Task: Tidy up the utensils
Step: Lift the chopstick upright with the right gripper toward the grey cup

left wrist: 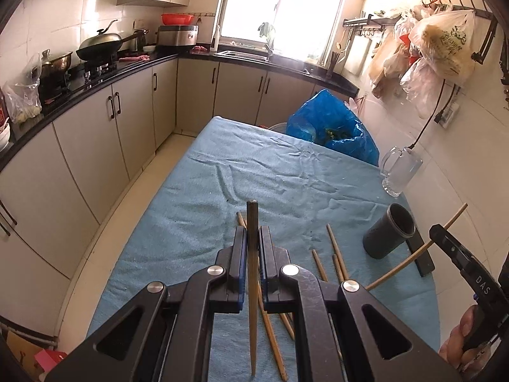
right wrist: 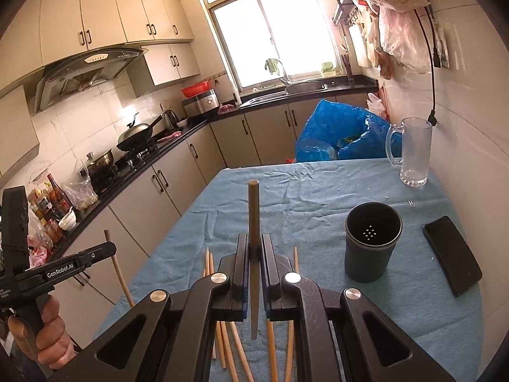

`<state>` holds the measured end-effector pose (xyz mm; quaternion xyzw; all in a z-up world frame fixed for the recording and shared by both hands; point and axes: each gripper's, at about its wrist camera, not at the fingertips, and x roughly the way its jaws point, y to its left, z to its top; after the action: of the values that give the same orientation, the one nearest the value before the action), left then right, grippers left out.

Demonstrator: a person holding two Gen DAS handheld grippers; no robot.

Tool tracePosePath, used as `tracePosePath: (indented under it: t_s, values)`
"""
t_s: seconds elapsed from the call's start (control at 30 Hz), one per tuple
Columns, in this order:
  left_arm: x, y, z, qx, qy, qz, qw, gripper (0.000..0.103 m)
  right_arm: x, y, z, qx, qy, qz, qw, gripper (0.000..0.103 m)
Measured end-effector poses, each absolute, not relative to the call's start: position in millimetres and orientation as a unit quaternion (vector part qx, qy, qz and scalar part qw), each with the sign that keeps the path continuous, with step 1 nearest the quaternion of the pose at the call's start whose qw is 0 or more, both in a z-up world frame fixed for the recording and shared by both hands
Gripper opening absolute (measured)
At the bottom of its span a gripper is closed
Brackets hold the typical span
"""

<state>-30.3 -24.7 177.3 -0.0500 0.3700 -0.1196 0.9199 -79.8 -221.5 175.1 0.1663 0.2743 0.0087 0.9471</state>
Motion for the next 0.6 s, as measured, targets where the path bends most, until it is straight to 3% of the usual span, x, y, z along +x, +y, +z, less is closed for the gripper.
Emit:
tracePosePath:
  t_s: [0.6]
  values:
    - [-33.5,-30.8,184.1,-0.047,0.366,-0.122,0.921,0.007,-87.2,-223.2,176.7,0.168,0.27,0.004,0.948,0.008]
